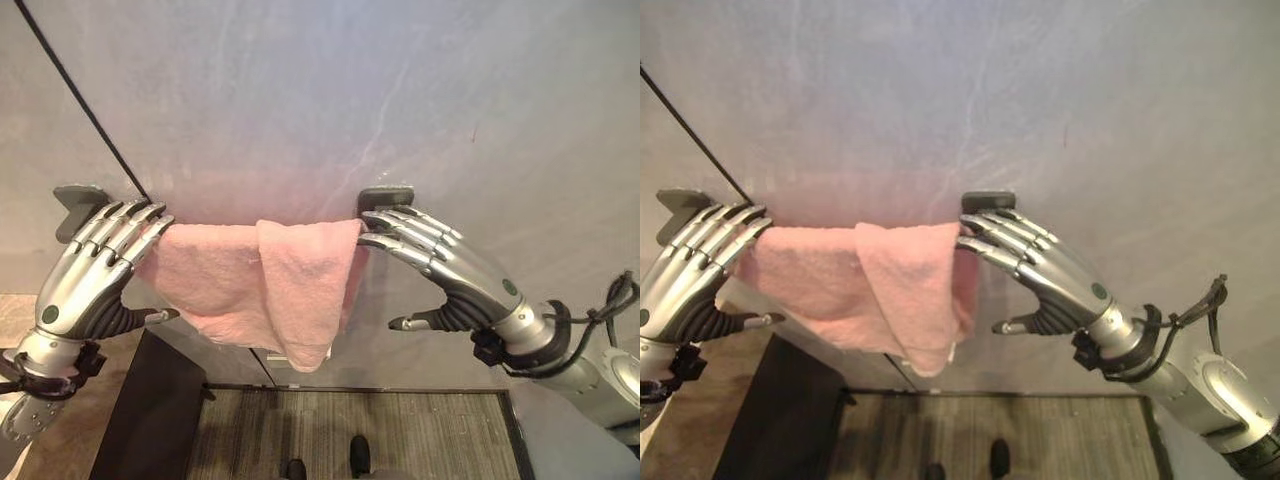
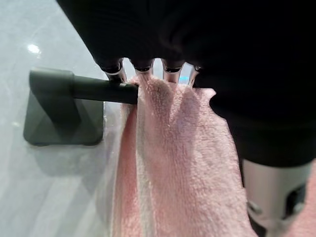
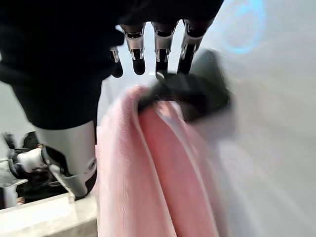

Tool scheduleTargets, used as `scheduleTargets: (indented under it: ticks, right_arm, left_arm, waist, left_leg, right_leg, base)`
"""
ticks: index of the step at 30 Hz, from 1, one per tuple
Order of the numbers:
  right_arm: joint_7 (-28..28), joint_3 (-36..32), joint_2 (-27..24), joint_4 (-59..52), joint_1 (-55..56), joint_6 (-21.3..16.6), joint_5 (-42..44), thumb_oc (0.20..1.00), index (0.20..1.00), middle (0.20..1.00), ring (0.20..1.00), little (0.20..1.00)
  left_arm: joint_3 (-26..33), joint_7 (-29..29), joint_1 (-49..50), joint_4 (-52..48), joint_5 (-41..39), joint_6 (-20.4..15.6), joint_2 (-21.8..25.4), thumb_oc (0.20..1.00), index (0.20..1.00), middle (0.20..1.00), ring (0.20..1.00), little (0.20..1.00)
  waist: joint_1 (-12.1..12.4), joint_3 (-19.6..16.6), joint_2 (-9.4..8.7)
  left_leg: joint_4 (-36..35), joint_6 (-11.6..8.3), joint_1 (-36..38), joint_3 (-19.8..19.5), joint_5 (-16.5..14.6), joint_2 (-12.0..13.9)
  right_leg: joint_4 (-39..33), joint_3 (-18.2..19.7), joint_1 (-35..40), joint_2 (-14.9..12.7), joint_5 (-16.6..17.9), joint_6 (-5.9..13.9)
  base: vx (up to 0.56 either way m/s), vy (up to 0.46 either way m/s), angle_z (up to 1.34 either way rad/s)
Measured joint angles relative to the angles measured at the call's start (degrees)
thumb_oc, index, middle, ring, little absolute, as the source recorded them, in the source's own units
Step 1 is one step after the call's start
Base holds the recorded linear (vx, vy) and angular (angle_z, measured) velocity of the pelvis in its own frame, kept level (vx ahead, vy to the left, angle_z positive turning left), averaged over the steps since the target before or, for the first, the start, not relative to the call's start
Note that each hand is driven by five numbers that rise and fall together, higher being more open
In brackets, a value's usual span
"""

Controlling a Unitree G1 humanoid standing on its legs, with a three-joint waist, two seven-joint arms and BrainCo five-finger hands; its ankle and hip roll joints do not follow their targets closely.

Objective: Put brush and paste in cup on sink, flatten towel.

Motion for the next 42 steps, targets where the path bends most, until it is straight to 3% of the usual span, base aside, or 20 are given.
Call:
scheduleTargets:
  ticks: [8, 13, 17, 20, 30, 36, 42]
  right_arm:
    - [-0.04, 1.07, 0.56, -0.98, -2.97, 1.08, -0.14, 1.0, 1.0, 1.0, 1.0, 1.0]
    - [-0.02, -1.47, 0.42, -2.4, 0.75, 1.0, -0.11, 1.0, 1.0, 1.0, 1.0, 1.0]
    - [1.39, -0.3, -2.73, -2.33, 0.72, 1.06, -0.15, 1.0, 1.0, 1.0, 1.0, 1.0]
    - [3.74, 1.21, -8.22, -1.42, 0.43, 1.44, -0.28, 1.0, 1.0, 1.0, 1.0, 1.0]
    - [5.12, 4.97, -8.17, 2.15, -4.62, 2.23, -1.45, 1.0, 1.0, 1.0, 1.0, 1.0]
    - [6.16, 1.84, -8.49, 2.82, -2.56, 1.94, -2.98, 1.0, 1.0, 1.0, 1.0, 1.0]
    - [6.52, -1.6, -8.73, 2.88, 1.02, 1.39, -3.05, 1.0, 1.0, 1.0, 1.0, 1.0]
  left_arm:
    - [-0.42, -0.67, -1.31, -0.38, -0.22, -0.04, -0.01, 1.0, 1.0, 1.0, 1.0, 1.0]
    - [0.66, -0.84, -0.96, -1.38, -0.7, -0.07, -0.03, 1.0, 1.0, 1.0, 1.0, 1.0]
    - [1.05, -1.6, -0.87, -1.94, -1.49, -0.02, -0.02, 1.0, 1.0, 1.0, 1.0, 1.0]
    - [1.68, -2.06, -0.08, -2.72, -2.92, 0.07, -0.02, 1.0, 1.0, 1.0, 1.0, 1.0]
    - [3.22, -4.65, 0.02, -3.27, -4.65, 0.22, 0.02, 1.0, 1.0, 1.0, 1.0, 1.0]
    - [5.67, -6.04, 1.59, -2.29, -4.58, 0.33, 0.08, 1.0, 1.0, 1.0, 1.0, 1.0]
    - [6.61, -6.42, 3.53, -2.02, -4.11, 0.0, 0.0, 1.0, 1.0, 1.0, 1.0, 1.0]
  waist:
    - [0.22, -0.11, -0.38]
    - [0.23, -0.29, -1.32]
    - [0.36, -0.34, -1.95]
    - [0.37, -0.49, -2.52]
    - [0.25, -1.29, -4.31]
    - [0.37, -1.71, -4.96]
    - [0.51, -2.02, -4.3]
  left_leg:
    - [0.02, 0.05, -0.6, 0.03, -0.05, -0.06]
    - [0.02, 0.06, -0.92, 0.27, -0.04, -0.08]
    - [0.02, 0.06, -1.01, 0.83, -0.04, -0.08]
    - [0.02, 0.14, -1.0, 1.55, -0.11, -0.15]
    - [0.02, -0.06, -1.01, 1.65, -0.28, -0.18]
    - [0.01, -0.05, -1.01, 1.61, -0.29, -0.19]
    - [0.01, 0.02, -0.93, 1.55, -0.33, -0.23]
  right_leg:
    - [0.01, 0.01, -0.58, -0.01, 0.01, 0.02]
    - [0.01, 0.22, -1.03, 0.0, 0.01, 0.04]
    - [0.0, 0.67, -1.31, 0.01, 0.15, 0.24]
    - [0.0, 1.37, -1.5, 0.01, 0.32, 0.48]
    - [0.0, 1.54, -1.58, -0.01, 0.41, 0.61]
    - [0.0, 1.5, -1.54, -0.07, 0.4, 0.61]
    - [-0.01, 1.43, -1.35, -0.13, 0.41, 0.61]
  base:
    - [0.0, 0.0, 0.0]
    - [0.0, 0.01, -0.03]
    - [0.0, 0.013, -0.07]
    - [0.0, 0.021, -0.1]
    - [0.0, 0.002, 0.0]
    - [0.0, 0.0, 0.0]
    - [0.0, 0.0, 0.0]
